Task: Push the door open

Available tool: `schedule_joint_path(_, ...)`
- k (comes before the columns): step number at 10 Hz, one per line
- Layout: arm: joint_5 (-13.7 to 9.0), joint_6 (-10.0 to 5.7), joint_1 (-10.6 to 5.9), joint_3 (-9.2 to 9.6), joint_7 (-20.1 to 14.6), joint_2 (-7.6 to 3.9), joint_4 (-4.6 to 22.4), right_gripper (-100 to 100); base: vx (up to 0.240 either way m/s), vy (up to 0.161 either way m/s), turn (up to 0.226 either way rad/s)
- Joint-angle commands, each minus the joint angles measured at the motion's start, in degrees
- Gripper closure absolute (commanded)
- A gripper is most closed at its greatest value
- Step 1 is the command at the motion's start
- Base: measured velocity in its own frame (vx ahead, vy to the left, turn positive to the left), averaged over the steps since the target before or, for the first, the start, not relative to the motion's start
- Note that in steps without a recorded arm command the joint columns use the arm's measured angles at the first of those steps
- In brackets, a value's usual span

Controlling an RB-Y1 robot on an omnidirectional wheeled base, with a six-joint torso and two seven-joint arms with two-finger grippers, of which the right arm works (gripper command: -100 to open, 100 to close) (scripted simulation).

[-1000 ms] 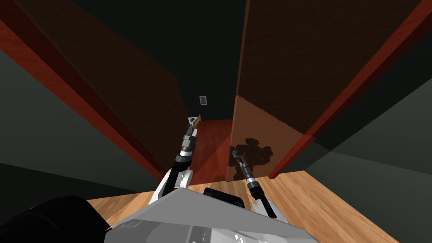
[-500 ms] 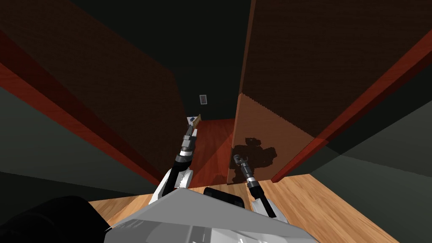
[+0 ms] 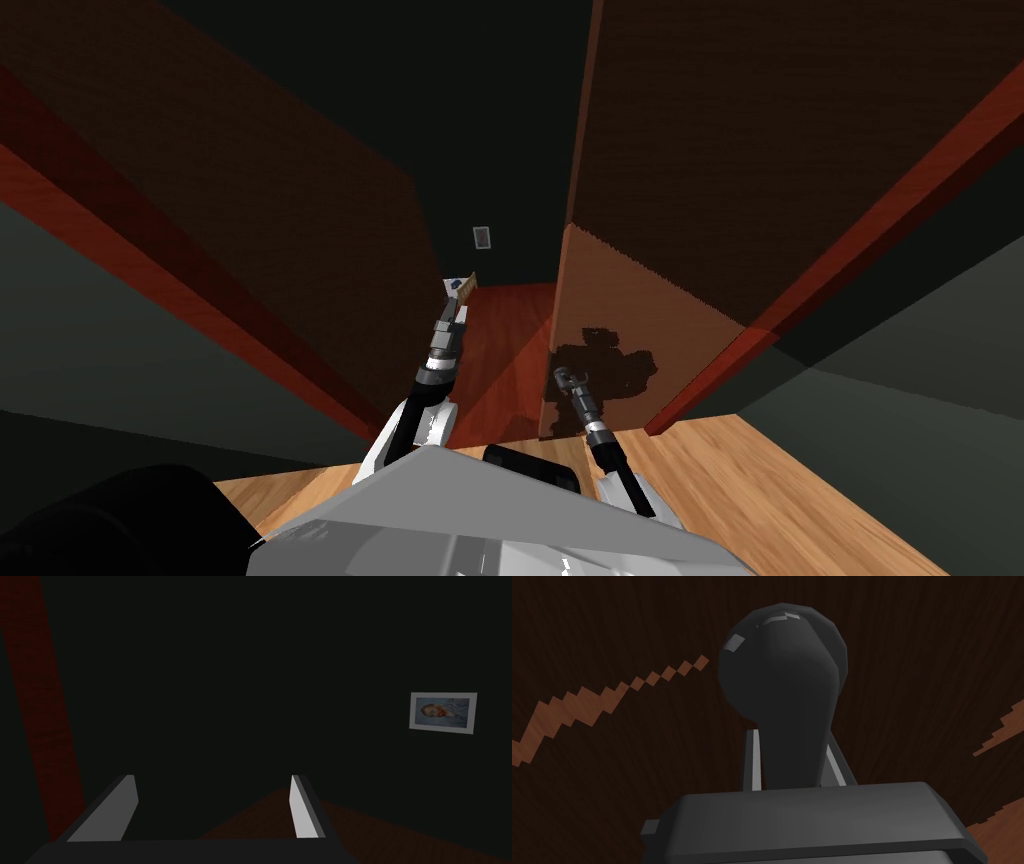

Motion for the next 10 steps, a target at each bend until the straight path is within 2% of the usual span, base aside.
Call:
schedule_joint_path(1, -0.2, -0.08, -0.42, -0.78, 0.2, 0.04, 0.1, 100, 0.163, 0.072, -0.039)
schedule_joint_path(10, -2.1, 0.13, -1.44, -7.02, 2.2, 0.94, 2.4, 100, 0.172, 0.090, -0.044)
